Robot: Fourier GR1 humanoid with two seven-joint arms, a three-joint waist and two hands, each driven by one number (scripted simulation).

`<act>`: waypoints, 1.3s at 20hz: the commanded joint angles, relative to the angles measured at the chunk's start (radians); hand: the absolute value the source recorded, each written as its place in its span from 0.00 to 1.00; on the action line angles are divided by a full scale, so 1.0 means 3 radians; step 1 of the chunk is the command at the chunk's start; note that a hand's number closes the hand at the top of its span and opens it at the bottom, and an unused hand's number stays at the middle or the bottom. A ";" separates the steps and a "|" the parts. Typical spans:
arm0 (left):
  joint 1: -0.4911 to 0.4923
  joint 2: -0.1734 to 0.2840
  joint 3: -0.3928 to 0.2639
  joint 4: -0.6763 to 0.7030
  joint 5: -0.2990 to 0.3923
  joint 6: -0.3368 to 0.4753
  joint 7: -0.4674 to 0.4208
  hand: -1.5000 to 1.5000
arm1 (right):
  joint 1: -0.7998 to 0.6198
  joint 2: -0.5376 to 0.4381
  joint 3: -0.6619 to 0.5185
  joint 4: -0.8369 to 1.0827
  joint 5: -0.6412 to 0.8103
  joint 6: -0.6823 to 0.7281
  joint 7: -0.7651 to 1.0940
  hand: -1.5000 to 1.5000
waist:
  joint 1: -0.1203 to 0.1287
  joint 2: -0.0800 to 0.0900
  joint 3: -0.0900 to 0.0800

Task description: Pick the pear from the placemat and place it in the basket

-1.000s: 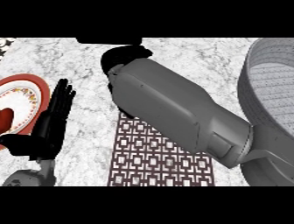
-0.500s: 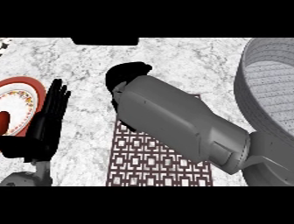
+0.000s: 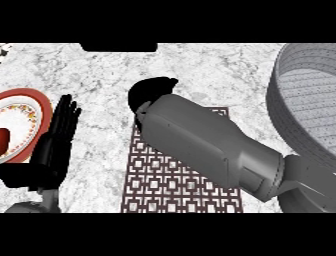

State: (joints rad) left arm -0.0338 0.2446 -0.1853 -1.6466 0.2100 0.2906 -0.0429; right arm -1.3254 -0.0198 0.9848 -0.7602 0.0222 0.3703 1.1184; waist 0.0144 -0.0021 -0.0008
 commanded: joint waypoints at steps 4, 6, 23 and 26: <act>-0.0042 0.0021 0.0085 0.0140 0.0040 -0.0141 -0.0023 0.50 | 0.0242 0.0063 0.0135 -0.0091 0.0137 -0.0163 0.0545 0.00 | -0.0010 0.0003 0.0000; -0.0115 -0.0071 0.0026 0.0028 -0.0077 0.0028 0.0064 0.50 | 0.0258 0.0063 0.0110 -0.0008 0.0105 -0.0121 0.0481 0.00 | 0.0010 0.0007 0.0001; 0.0087 -0.0048 0.0146 -0.0103 -0.0122 -0.0041 0.0075 0.50 | 0.0528 0.0063 0.0020 0.0110 0.0346 -0.0003 0.0378 0.00 | -0.0018 -0.0003 0.0002; 0.0030 -0.0085 0.0194 0.0140 -0.0025 -0.0217 -0.0077 0.50 | 0.0573 0.0063 -0.0008 -0.0035 0.0375 -0.0017 0.0441 0.00 | -0.0038 -0.0002 0.0000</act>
State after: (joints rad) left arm -0.0284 0.2128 -0.1572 -1.6360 0.1756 0.2646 -0.0375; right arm -1.1739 -0.0178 0.9883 -0.7347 0.1173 0.3311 1.0931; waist 0.0096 -0.0012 -0.0006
